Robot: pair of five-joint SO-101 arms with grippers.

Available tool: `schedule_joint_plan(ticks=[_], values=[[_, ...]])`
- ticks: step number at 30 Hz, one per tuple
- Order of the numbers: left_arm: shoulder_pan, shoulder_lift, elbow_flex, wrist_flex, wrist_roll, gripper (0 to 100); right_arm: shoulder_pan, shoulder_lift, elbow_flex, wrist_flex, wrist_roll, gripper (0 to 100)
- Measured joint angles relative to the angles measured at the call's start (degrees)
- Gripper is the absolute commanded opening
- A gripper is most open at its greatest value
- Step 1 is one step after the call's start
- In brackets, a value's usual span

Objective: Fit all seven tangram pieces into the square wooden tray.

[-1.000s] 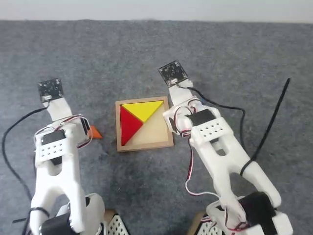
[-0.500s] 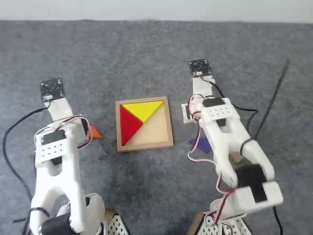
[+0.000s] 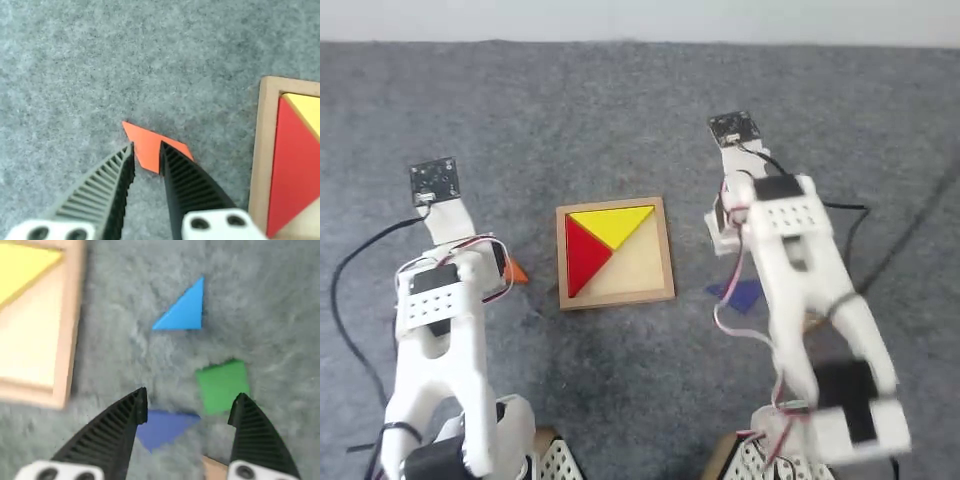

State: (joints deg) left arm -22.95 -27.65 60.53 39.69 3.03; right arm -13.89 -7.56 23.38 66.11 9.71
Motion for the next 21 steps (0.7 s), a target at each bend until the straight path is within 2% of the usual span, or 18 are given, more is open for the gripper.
schedule_joint_plan(ticks=[6,11,16,21], values=[[1.5,0.0,0.0,0.0,-2.1,8,1.2,-18.9,19.6,0.0,12.8,27.0],[1.7,0.0,0.0,0.0,-2.1,8,2.0,-26.4,31.6,-5.7,24.9,24.9],[1.7,0.0,0.0,0.0,-2.1,8,3.8,-28.0,35.8,-6.1,31.4,22.0],[1.7,0.0,0.0,0.0,-2.1,8,1.8,-28.0,36.0,-6.1,40.2,22.0]])
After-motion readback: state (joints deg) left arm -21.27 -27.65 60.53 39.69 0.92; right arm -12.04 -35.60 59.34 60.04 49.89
